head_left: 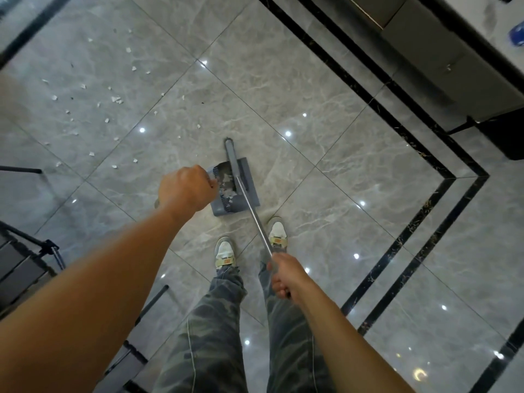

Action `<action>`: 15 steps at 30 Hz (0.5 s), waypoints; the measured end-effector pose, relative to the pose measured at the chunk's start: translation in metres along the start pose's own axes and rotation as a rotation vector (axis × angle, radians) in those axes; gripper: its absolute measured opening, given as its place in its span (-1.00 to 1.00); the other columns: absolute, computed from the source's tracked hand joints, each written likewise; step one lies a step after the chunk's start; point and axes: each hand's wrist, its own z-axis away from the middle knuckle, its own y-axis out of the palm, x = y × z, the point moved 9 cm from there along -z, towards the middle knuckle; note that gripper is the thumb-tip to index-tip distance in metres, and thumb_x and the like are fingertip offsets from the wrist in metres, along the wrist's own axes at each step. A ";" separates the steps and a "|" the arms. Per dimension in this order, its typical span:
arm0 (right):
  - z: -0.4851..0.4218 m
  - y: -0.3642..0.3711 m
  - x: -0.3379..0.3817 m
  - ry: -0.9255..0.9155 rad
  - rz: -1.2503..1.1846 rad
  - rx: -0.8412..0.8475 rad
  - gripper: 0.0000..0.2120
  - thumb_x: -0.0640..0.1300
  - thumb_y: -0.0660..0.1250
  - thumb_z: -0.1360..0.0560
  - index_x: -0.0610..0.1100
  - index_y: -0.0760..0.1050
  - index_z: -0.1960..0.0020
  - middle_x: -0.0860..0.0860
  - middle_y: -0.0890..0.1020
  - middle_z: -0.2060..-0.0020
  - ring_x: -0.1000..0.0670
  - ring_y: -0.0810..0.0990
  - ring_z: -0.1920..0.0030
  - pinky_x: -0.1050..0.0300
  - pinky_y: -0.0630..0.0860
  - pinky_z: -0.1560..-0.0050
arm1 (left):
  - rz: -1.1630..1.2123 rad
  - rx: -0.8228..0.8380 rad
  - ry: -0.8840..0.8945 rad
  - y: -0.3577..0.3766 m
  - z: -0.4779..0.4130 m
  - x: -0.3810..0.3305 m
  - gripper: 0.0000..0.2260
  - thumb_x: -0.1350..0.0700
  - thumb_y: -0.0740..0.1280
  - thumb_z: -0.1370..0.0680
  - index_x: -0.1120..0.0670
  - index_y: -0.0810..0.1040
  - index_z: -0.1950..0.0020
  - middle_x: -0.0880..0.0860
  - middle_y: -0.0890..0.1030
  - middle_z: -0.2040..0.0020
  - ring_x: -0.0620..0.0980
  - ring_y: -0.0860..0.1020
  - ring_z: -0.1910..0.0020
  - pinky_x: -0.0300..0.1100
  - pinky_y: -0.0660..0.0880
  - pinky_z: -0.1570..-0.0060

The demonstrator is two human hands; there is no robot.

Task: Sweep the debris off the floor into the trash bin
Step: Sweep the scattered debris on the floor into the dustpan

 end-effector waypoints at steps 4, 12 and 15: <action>0.021 -0.024 0.003 -0.086 0.064 -0.028 -0.72 0.03 0.10 -0.69 -0.09 0.52 -0.16 -0.01 0.44 0.38 0.09 0.31 0.52 0.20 0.27 0.52 | 0.009 0.076 -0.040 0.001 0.017 0.008 -0.64 -0.21 0.24 -0.62 -0.01 0.69 0.10 0.01 0.63 0.26 0.09 0.61 0.29 -0.10 0.58 0.26; 0.047 -0.116 0.095 -0.191 0.158 -0.029 -0.76 -0.06 0.09 -0.68 -0.19 0.43 0.00 -0.02 0.37 0.52 0.03 0.29 0.59 0.20 0.22 0.51 | 0.290 0.073 -0.248 -0.008 0.081 0.050 -0.61 -0.22 0.23 -0.67 -0.09 0.53 0.29 -0.03 0.57 0.39 -0.04 0.56 0.38 -0.17 0.47 0.36; 0.042 -0.126 0.133 -0.193 0.251 -0.085 -0.80 -0.12 0.12 -0.65 -0.17 0.42 0.08 -0.04 0.37 0.51 0.00 0.30 0.59 0.20 0.20 0.46 | 0.403 0.039 -0.333 -0.018 0.099 0.071 -0.64 -0.21 0.22 -0.68 -0.08 0.59 0.22 -0.01 0.59 0.34 -0.01 0.57 0.33 -0.15 0.44 0.34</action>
